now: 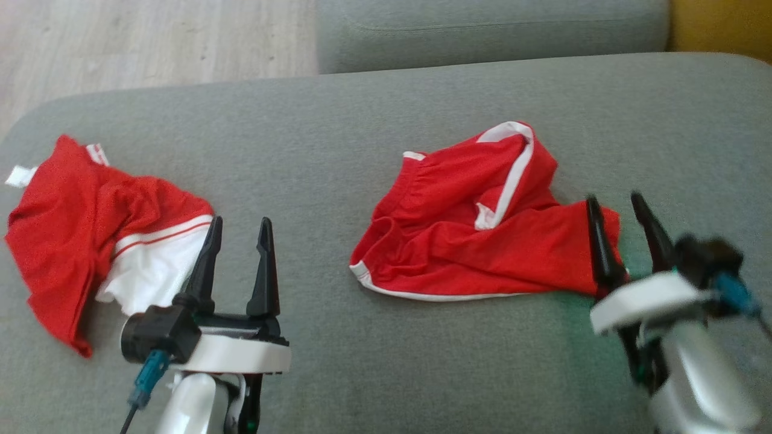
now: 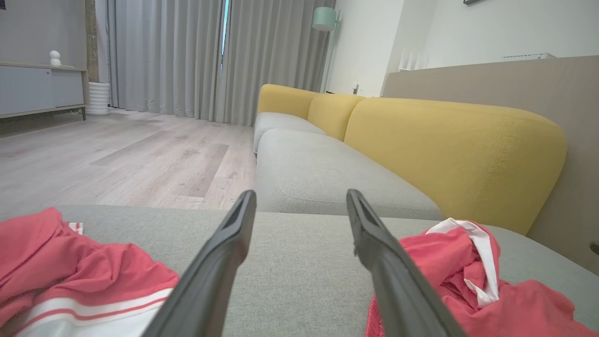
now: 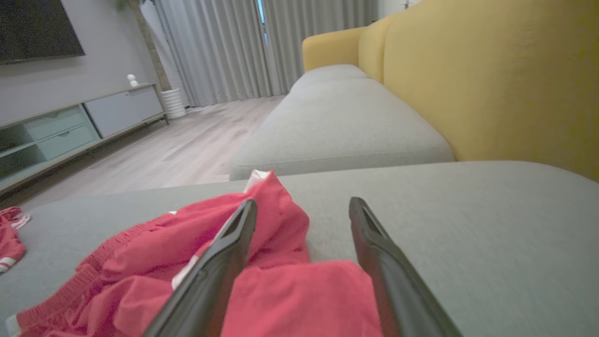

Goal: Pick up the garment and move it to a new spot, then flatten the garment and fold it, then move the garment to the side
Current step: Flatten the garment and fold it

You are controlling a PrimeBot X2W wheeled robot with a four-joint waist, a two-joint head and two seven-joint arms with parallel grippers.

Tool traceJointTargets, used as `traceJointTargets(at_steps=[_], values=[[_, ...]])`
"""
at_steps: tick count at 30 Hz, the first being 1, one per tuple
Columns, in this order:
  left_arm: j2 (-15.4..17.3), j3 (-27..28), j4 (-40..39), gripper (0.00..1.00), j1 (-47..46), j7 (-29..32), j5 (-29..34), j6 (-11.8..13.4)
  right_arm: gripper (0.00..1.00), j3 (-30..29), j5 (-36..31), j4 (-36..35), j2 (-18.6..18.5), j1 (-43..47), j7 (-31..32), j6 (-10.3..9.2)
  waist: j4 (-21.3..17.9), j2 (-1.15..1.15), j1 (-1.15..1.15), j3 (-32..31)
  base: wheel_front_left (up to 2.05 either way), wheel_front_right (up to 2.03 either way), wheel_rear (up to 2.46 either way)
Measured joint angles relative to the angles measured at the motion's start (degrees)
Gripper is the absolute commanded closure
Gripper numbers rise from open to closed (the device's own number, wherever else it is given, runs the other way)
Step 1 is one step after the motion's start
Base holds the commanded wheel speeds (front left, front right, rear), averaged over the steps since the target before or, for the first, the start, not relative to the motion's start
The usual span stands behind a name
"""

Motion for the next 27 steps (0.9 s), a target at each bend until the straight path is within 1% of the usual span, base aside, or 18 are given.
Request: traceJointTargets(at_steps=[2,5,8,12,18,19,22,23,27], values=[[0.00,0.00,-0.04,0.00,0.08,0.00,0.00,-0.04,0.00,-4.13,-3.67,-2.40,2.74,4.07,0.00,0.00,-0.82,0.00,0.00,-0.13,0.00,0.00,0.00],[0.01,0.01,-0.14,0.00,0.77,0.00,0.00,-0.05,0.00,-7.31,-6.64,-4.10,5.90,9.09,0.00,0.00,-1.75,0.00,0.00,-0.20,0.00,0.00,0.00],[0.01,-0.01,-0.15,0.00,1.01,0.00,0.00,-0.21,0.00,-8.76,-8.09,-5.08,6.56,11.14,0.01,0.00,-2.27,0.00,0.00,-0.01,0.00,0.00,0.00],[0.01,-0.03,-0.15,0.00,0.93,0.00,0.01,-0.51,0.00,-10.35,-8.77,-6.45,7.22,10.97,0.12,0.01,-2.34,0.00,0.00,0.52,0.00,0.00,0.00],[0.01,-0.32,-0.19,0.00,0.61,0.00,0.01,-0.55,0.00,-14.37,-10.82,-6.10,7.34,8.14,3.24,0.00,-1.50,0.00,0.01,2.21,0.00,0.00,0.00],[0.01,-0.35,-0.18,0.00,0.42,0.00,0.01,-0.55,0.00,-15.80,-11.38,-4.87,7.34,5.98,4.95,0.01,-1.08,0.00,0.01,2.94,0.00,0.00,0.00],[0.01,-0.52,-0.09,0.00,-0.64,0.00,0.01,-0.59,0.00,-17.57,-11.73,-2.03,7.33,2.51,8.38,0.01,-0.38,0.00,0.01,4.19,0.00,0.00,0.00],[0.01,-0.59,-0.07,0.00,-1.11,0.00,0.01,-0.99,0.00,-18.06,-11.81,-0.77,7.33,1.43,9.35,0.00,-0.10,0.00,0.02,4.53,0.00,0.00,0.00],[0.01,-1.34,0.10,0.00,-2.33,0.00,0.00,-1.07,0.00,-19.54,-11.72,3.93,7.31,-2.22,11.94,0.00,1.10,0.00,0.02,5.65,0.00,0.00,0.00]])
